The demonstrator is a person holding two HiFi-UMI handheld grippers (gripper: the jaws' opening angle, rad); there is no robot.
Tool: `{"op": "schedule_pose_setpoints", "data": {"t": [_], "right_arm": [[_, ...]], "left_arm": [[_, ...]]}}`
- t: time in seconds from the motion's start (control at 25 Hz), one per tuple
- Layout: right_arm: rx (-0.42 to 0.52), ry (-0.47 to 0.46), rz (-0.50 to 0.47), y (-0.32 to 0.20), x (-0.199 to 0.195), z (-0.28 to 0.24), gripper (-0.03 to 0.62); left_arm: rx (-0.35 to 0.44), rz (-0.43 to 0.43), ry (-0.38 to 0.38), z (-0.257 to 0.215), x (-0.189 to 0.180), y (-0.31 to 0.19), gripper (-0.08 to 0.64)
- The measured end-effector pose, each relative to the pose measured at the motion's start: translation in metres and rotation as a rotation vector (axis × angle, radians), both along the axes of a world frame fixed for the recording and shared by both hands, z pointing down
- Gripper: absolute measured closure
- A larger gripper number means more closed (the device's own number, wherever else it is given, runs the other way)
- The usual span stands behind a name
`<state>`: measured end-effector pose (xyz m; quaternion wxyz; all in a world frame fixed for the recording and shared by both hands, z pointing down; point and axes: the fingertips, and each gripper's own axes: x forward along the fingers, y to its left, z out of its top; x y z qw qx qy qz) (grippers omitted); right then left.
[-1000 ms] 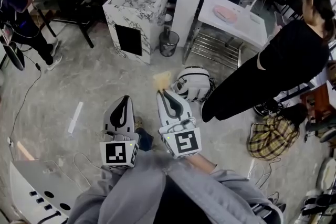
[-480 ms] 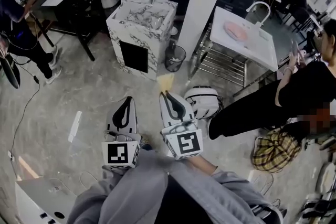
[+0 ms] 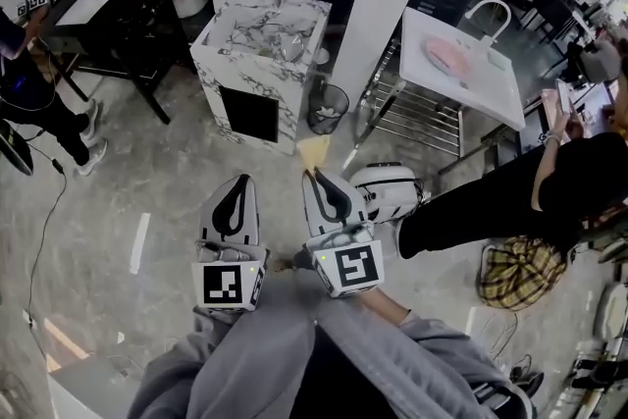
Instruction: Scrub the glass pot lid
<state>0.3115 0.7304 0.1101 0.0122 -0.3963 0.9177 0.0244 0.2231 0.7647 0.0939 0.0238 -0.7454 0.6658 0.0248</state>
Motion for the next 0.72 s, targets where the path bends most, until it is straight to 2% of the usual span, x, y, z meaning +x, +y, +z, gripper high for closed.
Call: {"op": "schedule_pose_setpoints", "data": {"t": [0.12,0.44,0.72], "right_arm": [[-0.032,0.020,-0.009,-0.015,-0.014,0.010,0.551],[-0.019,0.004,-0.032,-0.077,-0.045,0.016,0.551],[-0.007,0.009,-0.059,-0.171,-0.070,0.012,0.551]], "left_arm": [[-0.019,-0.004,0.013,0.009,-0.014,-0.014,0.551],[-0.027,-0.026,0.016,0.021,-0.041,-0.070,0.551],[-0.009,-0.065,0.019,0.016,-0.073,-0.163,0.551]]}}
